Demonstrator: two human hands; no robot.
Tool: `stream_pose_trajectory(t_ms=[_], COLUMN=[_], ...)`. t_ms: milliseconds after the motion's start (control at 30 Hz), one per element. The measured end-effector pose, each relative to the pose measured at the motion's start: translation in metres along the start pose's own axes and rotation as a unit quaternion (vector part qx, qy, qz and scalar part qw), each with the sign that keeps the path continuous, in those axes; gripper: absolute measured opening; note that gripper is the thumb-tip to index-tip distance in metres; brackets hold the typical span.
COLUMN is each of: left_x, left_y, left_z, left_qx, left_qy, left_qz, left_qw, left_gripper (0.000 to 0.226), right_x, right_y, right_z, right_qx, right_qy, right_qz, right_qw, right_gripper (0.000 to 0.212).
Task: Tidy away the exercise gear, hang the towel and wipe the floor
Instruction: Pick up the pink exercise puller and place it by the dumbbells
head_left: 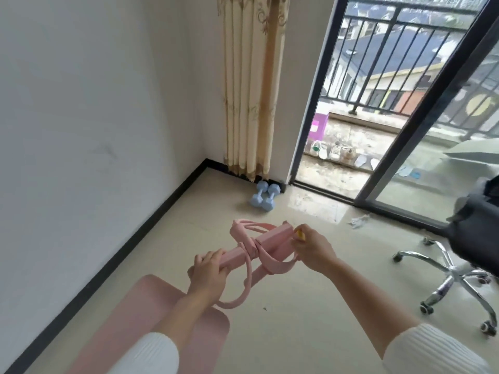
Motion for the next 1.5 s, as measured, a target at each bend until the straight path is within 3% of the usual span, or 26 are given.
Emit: stream_pose_trajectory(t_ms=[233, 333, 433, 733, 867, 1033, 1233, 1500], left_x=[-0.019, -0.017, -0.020, -0.072, -0.101, -0.113, -0.104, -0.029], left_y=[-0.022, -0.031, -0.041, -0.044, -0.036, -0.012, 0.053, 0.148], left_z=[0.164, 0.239, 0.311, 0.464, 0.529, 0.627, 0.732, 0.865], left_qx=[-0.007, -0.029, -0.067, -0.126, -0.125, -0.090, -0.049, 0.003], left_qy=[0.054, 0.083, 0.088, 0.093, 0.102, 0.136, 0.108, 0.123], left_qz=[-0.008, -0.034, -0.009, 0.067, 0.134, 0.186, 0.225, 0.247], left_qw=[0.998, 0.996, 0.994, 0.985, 0.978, 0.969, 0.967, 0.961], left_gripper=[0.025, 0.033, 0.041, 0.022, 0.030, 0.041, 0.049, 0.050], right_x=[-0.050, -0.063, -0.078, -0.118, -0.118, -0.094, -0.018, 0.101], right_y=[0.028, 0.028, 0.033, 0.097, 0.120, 0.134, 0.135, 0.084], right_z=[0.156, 0.232, 0.306, 0.456, 0.515, 0.591, 0.683, 0.792], right_qx=[0.006, 0.017, 0.029, 0.012, 0.025, 0.071, 0.155, 0.214], right_qy=[0.007, 0.018, 0.044, 0.090, 0.082, 0.073, 0.055, 0.002], right_qz=[-0.002, 0.024, 0.037, 0.061, 0.102, 0.153, 0.242, 0.316], right_qw=[1.000, 0.999, 0.998, 0.994, 0.991, 0.983, 0.956, 0.924], right_gripper=[0.014, 0.013, 0.012, 0.012, 0.010, 0.013, 0.016, 0.013])
Point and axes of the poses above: each hand's wrist, its own z-axis towards the middle knuckle, its own x-axis out of the palm, y = z × x, the point moved 5 cm from there along z, towards the middle knuckle, and after that the axes turned 8 degrees about y, right-handed, at the moved point
